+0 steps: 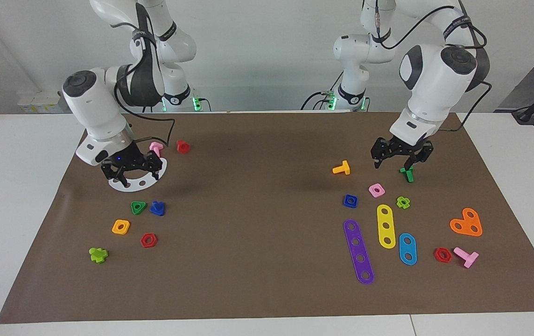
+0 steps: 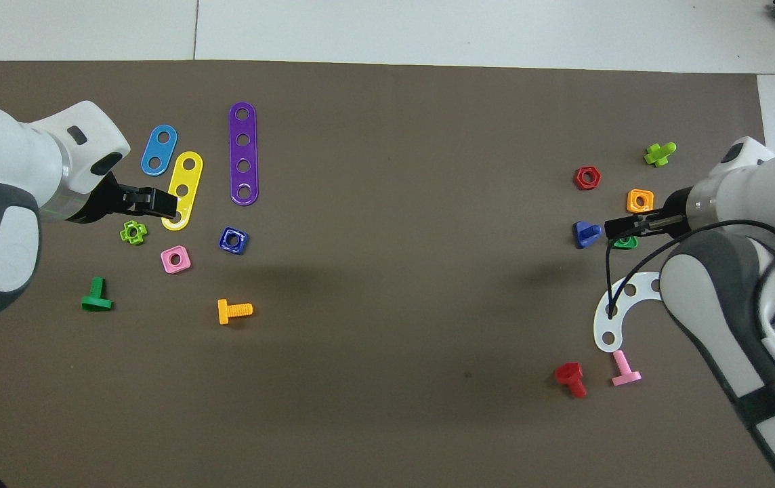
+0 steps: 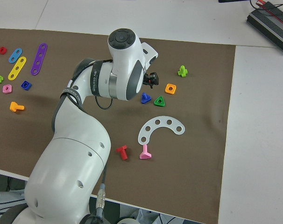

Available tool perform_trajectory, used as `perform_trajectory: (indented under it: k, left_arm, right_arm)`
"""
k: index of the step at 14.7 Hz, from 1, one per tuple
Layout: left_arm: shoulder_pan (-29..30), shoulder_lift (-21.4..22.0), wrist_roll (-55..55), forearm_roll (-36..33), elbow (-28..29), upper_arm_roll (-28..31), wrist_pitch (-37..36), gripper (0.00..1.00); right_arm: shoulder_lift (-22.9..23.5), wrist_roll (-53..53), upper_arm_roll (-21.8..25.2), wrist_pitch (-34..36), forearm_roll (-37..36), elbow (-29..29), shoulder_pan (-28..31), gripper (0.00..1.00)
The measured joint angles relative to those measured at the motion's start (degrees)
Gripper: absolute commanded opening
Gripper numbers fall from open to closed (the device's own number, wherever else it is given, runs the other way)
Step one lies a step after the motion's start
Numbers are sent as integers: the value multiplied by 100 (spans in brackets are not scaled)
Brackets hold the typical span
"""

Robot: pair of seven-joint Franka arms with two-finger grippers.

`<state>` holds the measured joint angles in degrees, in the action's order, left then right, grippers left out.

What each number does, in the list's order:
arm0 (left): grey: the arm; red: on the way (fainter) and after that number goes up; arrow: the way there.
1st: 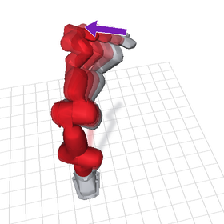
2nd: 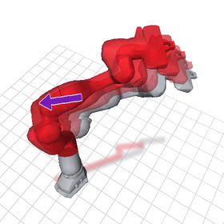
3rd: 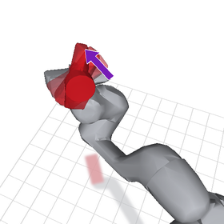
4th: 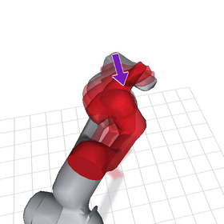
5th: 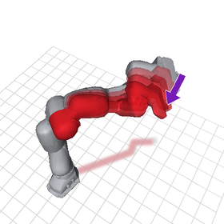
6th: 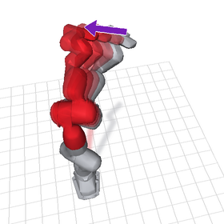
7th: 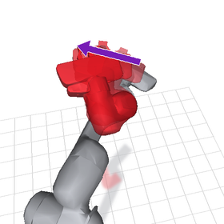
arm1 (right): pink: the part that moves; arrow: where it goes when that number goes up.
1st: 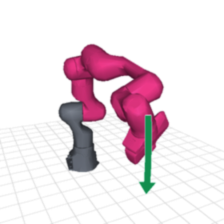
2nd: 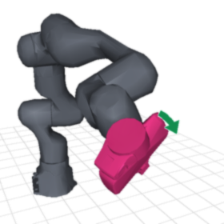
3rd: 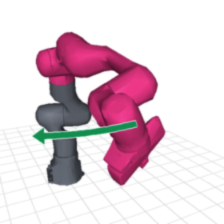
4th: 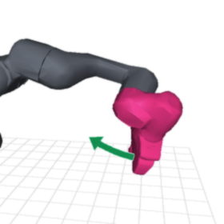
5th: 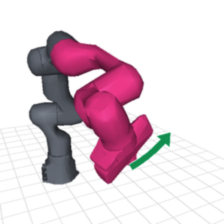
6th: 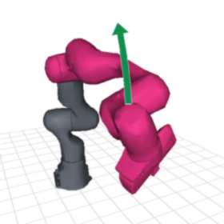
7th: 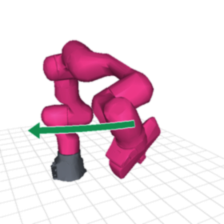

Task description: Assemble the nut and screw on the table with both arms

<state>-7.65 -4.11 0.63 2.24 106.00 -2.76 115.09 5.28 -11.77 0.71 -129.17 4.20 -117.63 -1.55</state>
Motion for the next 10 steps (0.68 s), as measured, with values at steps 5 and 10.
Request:
perform_trajectory:
  k: [5,10]
  left_arm:
    - [-224,-225,-541,12,672,-8,1013,84]
    - [-296,-496,-947,18,854,-7,1296,71]
  right_arm:
    - [745,-248,-2,-952,0,-97,-146,87]
    - [946,-346,-1,-1119,0,-142,-139,67]
